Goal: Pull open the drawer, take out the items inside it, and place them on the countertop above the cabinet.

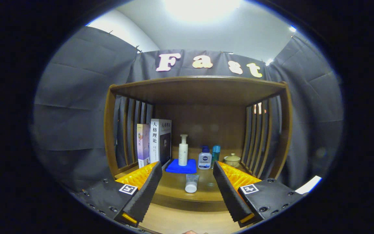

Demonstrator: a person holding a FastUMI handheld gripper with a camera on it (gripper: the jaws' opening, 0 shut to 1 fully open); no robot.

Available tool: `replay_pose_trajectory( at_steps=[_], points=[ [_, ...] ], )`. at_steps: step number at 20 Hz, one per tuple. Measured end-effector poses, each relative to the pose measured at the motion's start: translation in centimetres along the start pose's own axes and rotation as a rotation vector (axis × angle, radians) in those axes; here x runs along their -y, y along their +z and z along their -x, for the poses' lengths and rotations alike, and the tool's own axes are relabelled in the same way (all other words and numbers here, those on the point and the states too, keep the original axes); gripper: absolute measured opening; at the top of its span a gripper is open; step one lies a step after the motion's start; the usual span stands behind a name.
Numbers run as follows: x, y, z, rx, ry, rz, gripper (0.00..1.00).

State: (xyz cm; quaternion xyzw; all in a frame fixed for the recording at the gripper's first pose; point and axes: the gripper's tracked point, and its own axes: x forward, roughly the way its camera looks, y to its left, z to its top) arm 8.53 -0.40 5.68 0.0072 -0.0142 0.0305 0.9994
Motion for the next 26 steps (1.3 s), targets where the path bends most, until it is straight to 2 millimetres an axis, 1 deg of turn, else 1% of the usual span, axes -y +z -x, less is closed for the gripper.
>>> replay_pose_trajectory(
  at_steps=[2, 3, 5, 7, 9, 11, 12, 13, 14, 16, 18, 19, 23, 25, 26],
  points=[
    [-0.3, -0.1, 2.5, 0.049, -0.008, -0.009, 0.99],
    [-0.4, -0.6, 3.7, 0.06, -0.018, -0.016, 0.99],
    [-1.2, -1.9, 5.9, 0.062, -0.015, -0.034, 0.99],
    [-1.4, -3.6, 7.9, 0.05, -0.031, -0.06, 0.99],
    [-2.1, -5.7, 9.5, 0.023, -0.035, -0.089, 0.99],
    [-2.0, -8.6, 10.5, -0.025, -0.064, -0.126, 0.99],
    [-1.8, -10.1, 10.9, -0.051, -0.075, -0.155, 0.99],
    [-2.3, -11.2, 11.5, -0.068, -0.064, -0.167, 0.98],
    [-2.5, -11.8, 11.9, -0.077, -0.062, -0.158, 0.98],
    [-1.5, -13.5, 12.7, -0.095, -0.108, -0.119, 0.98],
    [-1.9, -14.3, 13.4, -0.102, -0.118, -0.109, 0.98],
    [-2.4, -15.2, 13.5, -0.115, -0.113, -0.112, 0.98],
    [-4.3, -19.5, 13.6, -0.222, -0.069, -0.135, 0.98],
    [-4.2, -21.1, 13.2, -0.257, -0.078, -0.106, 0.98],
    [-4.1, -21.4, 13.1, -0.262, -0.083, -0.09, 0.98]
  ],
)
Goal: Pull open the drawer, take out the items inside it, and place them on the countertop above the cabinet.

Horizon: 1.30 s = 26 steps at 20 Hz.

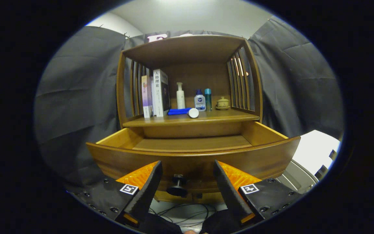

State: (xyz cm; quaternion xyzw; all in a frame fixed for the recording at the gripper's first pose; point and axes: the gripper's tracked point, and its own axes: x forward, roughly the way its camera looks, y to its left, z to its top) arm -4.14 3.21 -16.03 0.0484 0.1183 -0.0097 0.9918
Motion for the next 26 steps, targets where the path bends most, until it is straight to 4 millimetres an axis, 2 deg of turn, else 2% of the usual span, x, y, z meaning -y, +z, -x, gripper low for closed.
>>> replay_pose_trajectory(
  at_steps=[6, 11, 18, 23, 26],
  points=[
    [0.3, -2.0, -1.9, -0.045, -0.046, 0.034, 0.98],
    [0.5, -2.0, -1.9, -0.025, -0.093, 0.065, 0.96],
    [0.2, -2.5, -3.7, -0.023, -0.072, 0.058, 0.98],
    [0.3, -1.6, -5.9, -0.011, -0.071, 0.051, 0.98],
    [0.2, -0.8, -8.3, 0.0, -0.075, 0.046, 0.98]
  ],
)
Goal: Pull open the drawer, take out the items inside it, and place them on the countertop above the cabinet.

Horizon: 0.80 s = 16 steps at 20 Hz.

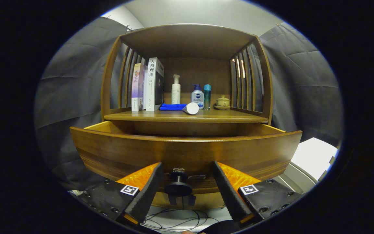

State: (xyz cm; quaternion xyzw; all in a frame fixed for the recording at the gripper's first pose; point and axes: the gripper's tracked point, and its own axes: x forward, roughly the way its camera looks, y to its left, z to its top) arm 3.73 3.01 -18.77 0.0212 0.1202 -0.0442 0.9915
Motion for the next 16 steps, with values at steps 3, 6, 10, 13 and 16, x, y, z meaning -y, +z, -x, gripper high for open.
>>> replay_pose_trajectory(
  at_steps=[3, 6, 10, 13, 16],
  points=[
    [-0.2, 0.4, -1.8, -0.004, -0.009, -0.016, 0.98],
    [-0.5, 0.8, -3.5, 0.0, -0.021, -0.019, 0.98],
    [-0.5, 1.3, -5.7, -0.008, -0.023, -0.032, 0.98],
    [-0.5, 1.6, -7.8, -0.02, -0.017, -0.044, 0.98],
    [-0.4, 2.0, -9.7, -0.031, -0.012, -0.043, 0.98]
  ],
)
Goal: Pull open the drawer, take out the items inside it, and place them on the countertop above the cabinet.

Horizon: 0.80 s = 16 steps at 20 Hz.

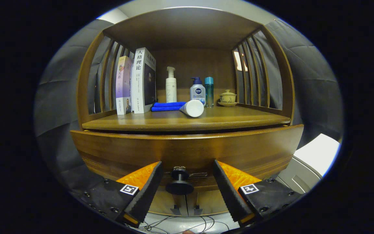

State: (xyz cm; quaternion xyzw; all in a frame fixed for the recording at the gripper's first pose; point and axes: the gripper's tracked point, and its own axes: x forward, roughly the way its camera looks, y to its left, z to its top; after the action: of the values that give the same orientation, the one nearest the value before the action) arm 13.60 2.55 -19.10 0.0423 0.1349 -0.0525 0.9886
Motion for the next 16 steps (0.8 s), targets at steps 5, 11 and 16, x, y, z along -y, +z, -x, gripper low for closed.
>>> replay_pose_trajectory(
  at_steps=[5, 11, 16],
  points=[
    [0.0, 0.4, -2.0, -0.014, 0.009, -0.014, 0.98],
    [0.1, 0.4, -2.4, -0.033, 0.006, -0.016, 0.98],
    [1.4, -0.4, 2.1, -0.078, 0.016, -0.083, 0.99]
  ],
)
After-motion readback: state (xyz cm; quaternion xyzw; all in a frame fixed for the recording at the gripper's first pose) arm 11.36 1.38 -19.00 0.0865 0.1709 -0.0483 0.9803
